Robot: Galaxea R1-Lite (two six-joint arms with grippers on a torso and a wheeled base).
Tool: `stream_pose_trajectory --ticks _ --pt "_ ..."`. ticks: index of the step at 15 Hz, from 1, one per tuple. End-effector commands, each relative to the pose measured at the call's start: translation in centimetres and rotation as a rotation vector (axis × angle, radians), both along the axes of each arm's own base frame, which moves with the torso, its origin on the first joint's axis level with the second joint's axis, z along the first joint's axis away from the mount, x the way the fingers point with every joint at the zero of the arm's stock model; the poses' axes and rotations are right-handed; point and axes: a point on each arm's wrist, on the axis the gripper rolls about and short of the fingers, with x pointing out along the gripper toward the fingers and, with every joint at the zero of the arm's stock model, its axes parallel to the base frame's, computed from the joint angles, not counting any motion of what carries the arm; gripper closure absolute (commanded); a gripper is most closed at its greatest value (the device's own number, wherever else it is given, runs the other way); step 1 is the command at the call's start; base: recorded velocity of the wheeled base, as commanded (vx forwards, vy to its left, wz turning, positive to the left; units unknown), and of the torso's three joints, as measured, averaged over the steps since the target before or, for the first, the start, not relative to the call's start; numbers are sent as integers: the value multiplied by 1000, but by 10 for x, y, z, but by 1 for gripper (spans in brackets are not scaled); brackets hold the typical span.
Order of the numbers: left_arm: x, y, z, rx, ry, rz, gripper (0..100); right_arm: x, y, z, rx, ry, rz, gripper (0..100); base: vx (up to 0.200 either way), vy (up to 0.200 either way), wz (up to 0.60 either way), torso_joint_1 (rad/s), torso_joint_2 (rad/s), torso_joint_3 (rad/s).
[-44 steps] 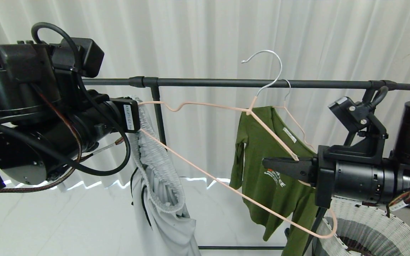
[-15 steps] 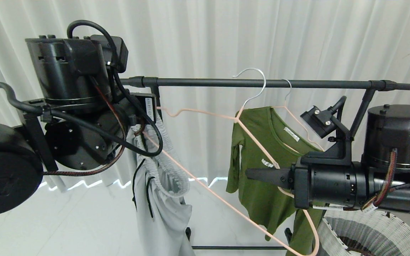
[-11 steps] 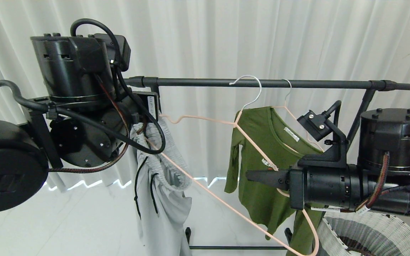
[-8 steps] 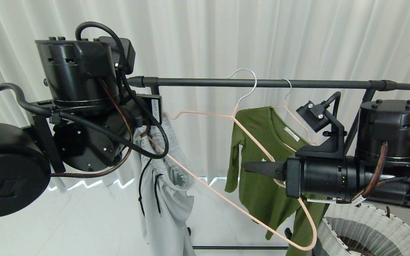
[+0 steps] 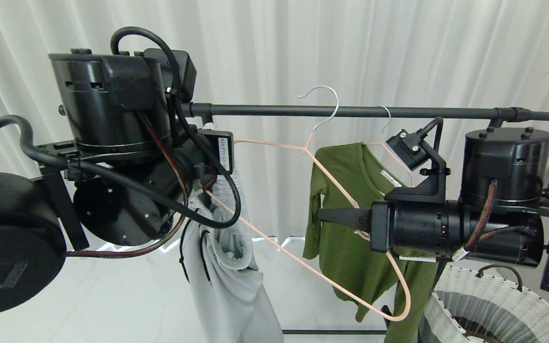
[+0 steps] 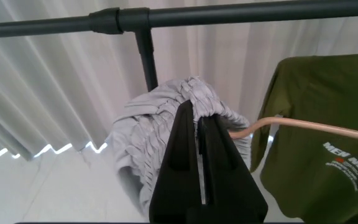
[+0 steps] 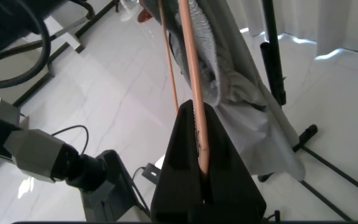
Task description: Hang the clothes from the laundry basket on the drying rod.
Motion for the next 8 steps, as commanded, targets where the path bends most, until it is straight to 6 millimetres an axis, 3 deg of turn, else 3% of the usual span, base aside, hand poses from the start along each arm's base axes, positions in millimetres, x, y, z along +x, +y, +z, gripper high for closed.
stream_pose_trajectory --ticks 1,4,6,8 --pt "-3 0 3 -8 -8 -6 100 1 4 -5 -13 10 6 100 0 0 0 0 0 0" --pt "-2 1 3 -3 -10 12 100 0 4 -7 -21 13 7 100 0 0 0 0 0 0" --pt "12 22 9 1 -28 128 100 1 -9 -7 -29 4 -47 100 0 0 0 0 0 0" --pt "13 28 11 4 -34 149 100 6 -21 -4 -37 -31 -85 100 0 0 0 0 0 0"
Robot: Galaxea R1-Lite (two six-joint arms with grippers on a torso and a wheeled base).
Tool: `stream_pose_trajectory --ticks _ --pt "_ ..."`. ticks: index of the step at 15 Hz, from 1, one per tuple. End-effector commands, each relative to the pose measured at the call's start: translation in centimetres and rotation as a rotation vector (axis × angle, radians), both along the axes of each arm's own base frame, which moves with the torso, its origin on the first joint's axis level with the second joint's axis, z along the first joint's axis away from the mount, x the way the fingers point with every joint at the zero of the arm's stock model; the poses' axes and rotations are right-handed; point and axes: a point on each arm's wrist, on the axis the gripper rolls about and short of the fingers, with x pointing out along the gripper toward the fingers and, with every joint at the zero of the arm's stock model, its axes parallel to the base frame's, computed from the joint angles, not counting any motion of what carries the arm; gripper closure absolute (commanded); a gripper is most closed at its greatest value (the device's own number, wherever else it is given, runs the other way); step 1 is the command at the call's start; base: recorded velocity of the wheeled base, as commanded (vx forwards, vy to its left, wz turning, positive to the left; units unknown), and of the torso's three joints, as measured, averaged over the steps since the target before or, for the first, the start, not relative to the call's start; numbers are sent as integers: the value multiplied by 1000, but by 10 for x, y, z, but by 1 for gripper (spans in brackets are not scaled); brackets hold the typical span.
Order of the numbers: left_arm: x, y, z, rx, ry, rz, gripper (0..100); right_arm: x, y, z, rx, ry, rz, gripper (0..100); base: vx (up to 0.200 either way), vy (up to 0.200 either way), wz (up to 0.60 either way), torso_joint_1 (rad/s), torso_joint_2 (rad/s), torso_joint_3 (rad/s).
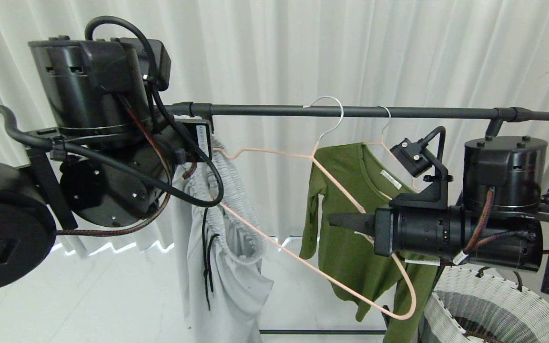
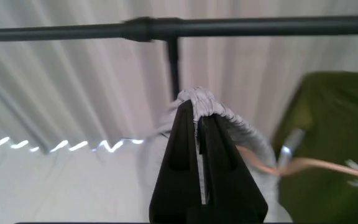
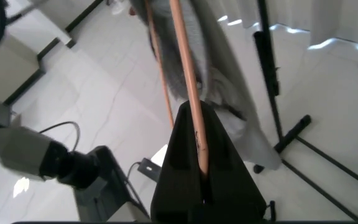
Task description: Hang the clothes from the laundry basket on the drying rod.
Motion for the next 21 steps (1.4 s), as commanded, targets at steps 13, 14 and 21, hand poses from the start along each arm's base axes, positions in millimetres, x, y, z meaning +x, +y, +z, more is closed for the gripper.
stream_pose_trajectory --ticks 13,14,21 --pt "-14 -26 -7 10 20 -100 100 -3 11 -12 -65 -52 64 100 0 0 0 0 0 0" --pt "-15 -26 -7 10 20 -100 100 0 12 -14 -70 -48 64 100 0 0 0 0 0 0" --pt "-39 -43 -1 -16 4 -212 100 12 23 -3 -15 -106 71 100 0 0 0 0 0 0"
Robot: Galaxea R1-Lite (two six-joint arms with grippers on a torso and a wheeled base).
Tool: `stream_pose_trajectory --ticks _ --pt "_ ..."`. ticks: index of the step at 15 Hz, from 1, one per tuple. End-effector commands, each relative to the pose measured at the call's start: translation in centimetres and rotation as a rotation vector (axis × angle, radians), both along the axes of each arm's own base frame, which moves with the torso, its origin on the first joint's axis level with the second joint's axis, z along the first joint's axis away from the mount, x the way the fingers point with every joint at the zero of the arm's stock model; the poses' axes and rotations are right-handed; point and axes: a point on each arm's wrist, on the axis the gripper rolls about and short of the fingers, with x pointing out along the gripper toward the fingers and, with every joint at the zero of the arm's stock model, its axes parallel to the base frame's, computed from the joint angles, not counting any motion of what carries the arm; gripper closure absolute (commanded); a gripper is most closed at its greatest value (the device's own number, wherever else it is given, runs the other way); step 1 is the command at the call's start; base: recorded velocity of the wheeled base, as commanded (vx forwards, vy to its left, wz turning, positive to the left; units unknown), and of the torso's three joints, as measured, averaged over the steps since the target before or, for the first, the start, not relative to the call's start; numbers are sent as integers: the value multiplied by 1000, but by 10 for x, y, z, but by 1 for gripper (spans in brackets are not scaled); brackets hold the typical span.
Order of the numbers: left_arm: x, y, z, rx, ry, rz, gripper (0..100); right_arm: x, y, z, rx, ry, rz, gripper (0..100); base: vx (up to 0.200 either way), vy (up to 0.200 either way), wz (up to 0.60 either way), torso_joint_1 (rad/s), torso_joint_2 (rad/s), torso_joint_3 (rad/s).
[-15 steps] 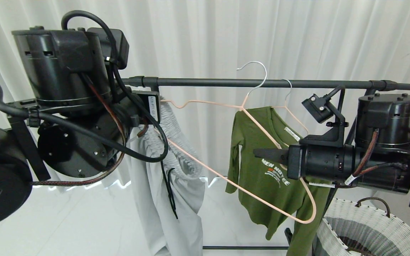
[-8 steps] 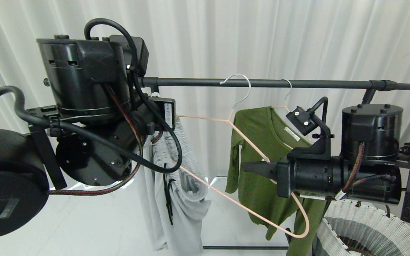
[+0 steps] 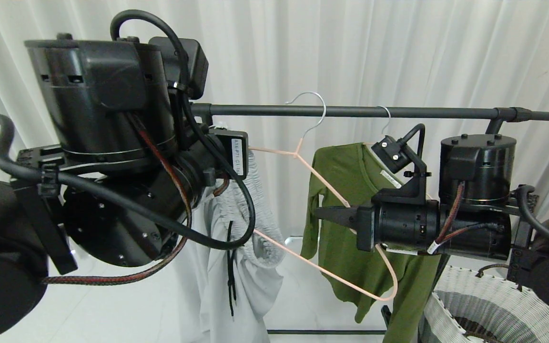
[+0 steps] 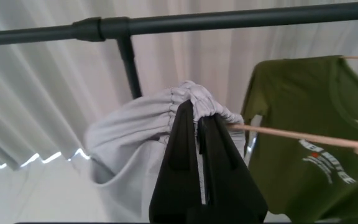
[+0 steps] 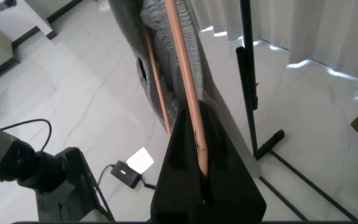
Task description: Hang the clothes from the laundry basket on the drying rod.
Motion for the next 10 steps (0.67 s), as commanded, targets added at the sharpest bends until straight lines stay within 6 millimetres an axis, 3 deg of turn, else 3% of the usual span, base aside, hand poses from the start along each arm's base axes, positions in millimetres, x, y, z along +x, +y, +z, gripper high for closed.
stream_pose_trajectory --ticks 1,10 --pt "-6 -4 1 -3 -2 -30 100 -2 4 0 2 -1 15 100 0 0 0 0 0 0" --pt "-19 -10 6 -38 2 -328 100 -10 11 -2 -4 -2 49 100 0 0 0 0 0 0"
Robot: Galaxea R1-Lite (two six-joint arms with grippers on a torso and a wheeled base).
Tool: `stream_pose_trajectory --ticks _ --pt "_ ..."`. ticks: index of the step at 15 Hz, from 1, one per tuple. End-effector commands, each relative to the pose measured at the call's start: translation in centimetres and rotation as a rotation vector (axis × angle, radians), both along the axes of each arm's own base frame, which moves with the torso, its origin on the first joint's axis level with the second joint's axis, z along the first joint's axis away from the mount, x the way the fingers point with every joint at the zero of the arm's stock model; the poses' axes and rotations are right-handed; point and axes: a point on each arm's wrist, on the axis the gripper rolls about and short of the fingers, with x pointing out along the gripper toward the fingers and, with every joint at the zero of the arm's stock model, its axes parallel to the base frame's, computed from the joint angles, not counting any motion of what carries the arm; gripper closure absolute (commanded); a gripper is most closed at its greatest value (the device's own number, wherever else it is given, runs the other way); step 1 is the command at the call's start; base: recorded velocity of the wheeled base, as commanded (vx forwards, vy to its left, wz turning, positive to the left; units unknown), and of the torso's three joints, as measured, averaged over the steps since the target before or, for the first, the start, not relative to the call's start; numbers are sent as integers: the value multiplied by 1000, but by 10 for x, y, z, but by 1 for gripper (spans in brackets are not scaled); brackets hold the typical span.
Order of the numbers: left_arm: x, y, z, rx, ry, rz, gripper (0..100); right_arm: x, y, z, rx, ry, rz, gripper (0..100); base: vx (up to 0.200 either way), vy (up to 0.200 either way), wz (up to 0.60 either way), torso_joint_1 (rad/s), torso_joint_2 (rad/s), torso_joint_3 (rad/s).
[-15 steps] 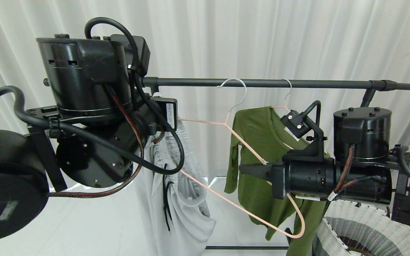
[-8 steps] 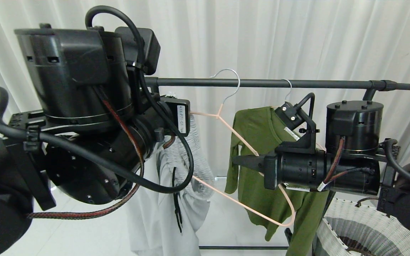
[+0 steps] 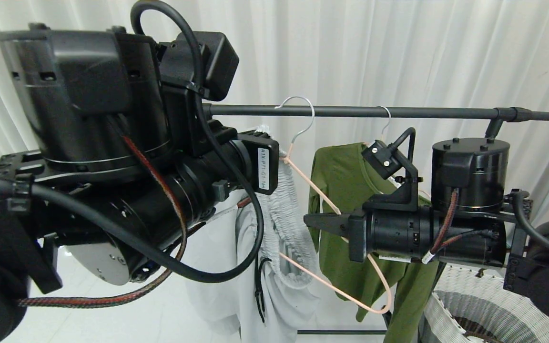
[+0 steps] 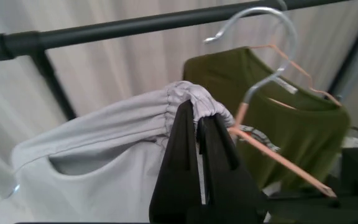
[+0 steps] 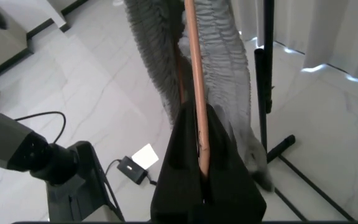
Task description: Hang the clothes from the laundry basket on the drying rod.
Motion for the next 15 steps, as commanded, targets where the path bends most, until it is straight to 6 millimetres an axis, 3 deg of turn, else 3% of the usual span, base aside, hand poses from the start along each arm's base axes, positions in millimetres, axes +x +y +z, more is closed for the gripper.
stream_pose_trajectory --ticks 1,3,6,15 --pt "-4 4 2 -21 2 -9 100 0 -1 1 5 -5 -3 100 0 0 0 0 0 0" --pt "-15 14 7 -55 -1 -77 100 5 -5 4 20 -20 -25 100 0 0 0 0 0 0" --pt "-33 29 -3 -39 22 -256 100 6 -8 8 54 -53 -35 100 0 0 0 0 0 0" --pt "-32 32 -19 -5 62 -248 100 -3 -20 9 76 -215 3 100 0 0 0 0 0 0"
